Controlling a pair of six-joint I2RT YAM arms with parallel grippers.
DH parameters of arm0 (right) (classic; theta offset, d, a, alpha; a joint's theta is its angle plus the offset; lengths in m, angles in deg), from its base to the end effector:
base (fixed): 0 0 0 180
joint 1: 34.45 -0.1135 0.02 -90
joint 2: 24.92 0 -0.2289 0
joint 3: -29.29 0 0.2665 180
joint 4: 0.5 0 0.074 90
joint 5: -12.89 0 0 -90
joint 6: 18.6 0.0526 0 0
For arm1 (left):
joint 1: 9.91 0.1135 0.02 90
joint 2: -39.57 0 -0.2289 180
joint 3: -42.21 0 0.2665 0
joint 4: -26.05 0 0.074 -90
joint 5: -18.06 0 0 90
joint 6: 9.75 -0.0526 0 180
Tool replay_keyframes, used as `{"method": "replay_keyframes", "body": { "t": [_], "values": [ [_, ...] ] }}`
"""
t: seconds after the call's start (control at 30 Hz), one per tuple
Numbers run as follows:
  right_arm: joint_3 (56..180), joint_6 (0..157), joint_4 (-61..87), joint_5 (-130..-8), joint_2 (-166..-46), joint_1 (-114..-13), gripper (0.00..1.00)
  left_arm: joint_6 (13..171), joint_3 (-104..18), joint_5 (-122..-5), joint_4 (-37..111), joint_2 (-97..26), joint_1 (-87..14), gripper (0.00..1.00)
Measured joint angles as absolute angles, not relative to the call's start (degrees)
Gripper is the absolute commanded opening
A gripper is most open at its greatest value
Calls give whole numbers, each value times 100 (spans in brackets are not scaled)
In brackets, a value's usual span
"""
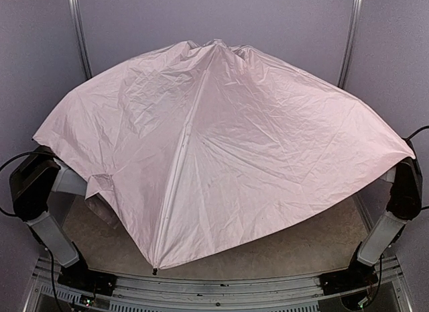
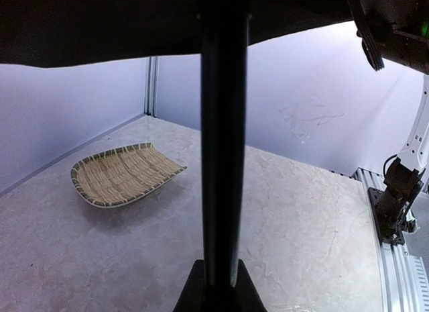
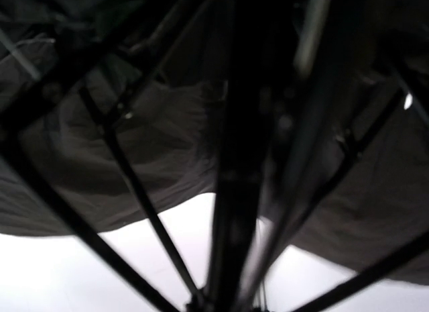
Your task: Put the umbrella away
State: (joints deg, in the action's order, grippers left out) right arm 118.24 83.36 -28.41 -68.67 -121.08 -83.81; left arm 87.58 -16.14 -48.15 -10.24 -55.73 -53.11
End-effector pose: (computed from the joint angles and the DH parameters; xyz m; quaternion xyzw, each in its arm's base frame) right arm 0.2722 0.3289 0.3522 -0.2391 0.5177 0.4544 0.6844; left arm 0.2597 -0.2730 0.1798 0.3522 0.6175 -0.4262 0.5596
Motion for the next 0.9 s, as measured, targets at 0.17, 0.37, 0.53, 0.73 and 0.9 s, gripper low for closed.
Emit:
{"method": "replay_keyframes", "body": {
  "t": [0.17,0.37,0.53,0.73,0.9],
  "values": [
    [11695,8439,-3156,-6808,-12095,-8383,13,8623,-1612,-4790,-856,-5442,-5293,0],
    [11660,8533,-3331,-6810,-12206,-8388,14,8634,-1612,-4804,-838,-5440,-5284,0],
    [11629,8572,-3392,-6845,-12230,-8390,14,8647,-1616,-4849,-836,-5440,-5287,0],
    [11599,8596,-3403,-6899,-12276,-8392,13,8704,-1630,-4937,-845,-5442,-5293,0],
    [11583,8616,-3458,-6974,-12302,-8392,13,8771,-1640,-4950,-843,-5444,-5304,0]
  ]
}}
